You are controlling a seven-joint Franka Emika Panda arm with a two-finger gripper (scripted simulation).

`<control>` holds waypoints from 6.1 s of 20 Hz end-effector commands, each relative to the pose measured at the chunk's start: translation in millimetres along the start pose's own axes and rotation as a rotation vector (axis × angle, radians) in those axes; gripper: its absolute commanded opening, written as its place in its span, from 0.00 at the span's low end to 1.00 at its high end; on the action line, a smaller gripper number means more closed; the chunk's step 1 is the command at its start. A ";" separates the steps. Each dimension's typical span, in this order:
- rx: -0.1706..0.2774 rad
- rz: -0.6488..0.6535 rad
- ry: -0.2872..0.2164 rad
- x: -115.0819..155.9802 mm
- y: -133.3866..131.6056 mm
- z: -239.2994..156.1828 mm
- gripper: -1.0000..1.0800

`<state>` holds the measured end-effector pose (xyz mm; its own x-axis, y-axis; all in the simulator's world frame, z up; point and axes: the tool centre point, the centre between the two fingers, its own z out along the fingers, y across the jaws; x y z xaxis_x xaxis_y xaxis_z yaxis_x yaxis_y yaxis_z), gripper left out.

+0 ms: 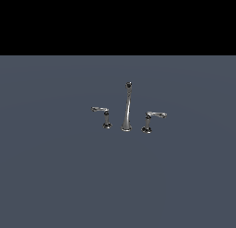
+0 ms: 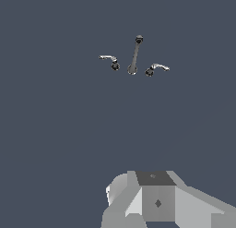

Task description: Turn on the faucet by rotating a designated handle.

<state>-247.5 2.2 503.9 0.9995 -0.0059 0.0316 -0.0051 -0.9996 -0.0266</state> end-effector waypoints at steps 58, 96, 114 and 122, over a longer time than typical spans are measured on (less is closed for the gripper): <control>-0.014 0.980 -0.004 153.3 -119.3 240.6 0.00; -0.048 1.716 0.003 301.2 -75.2 419.9 0.00; -0.048 1.764 0.001 291.3 -81.0 430.0 0.00; -0.037 1.769 0.006 280.5 -89.3 429.8 0.00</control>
<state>46.6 102.9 85.6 -0.2007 -0.9797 -0.0039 -0.9796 0.2007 -0.0092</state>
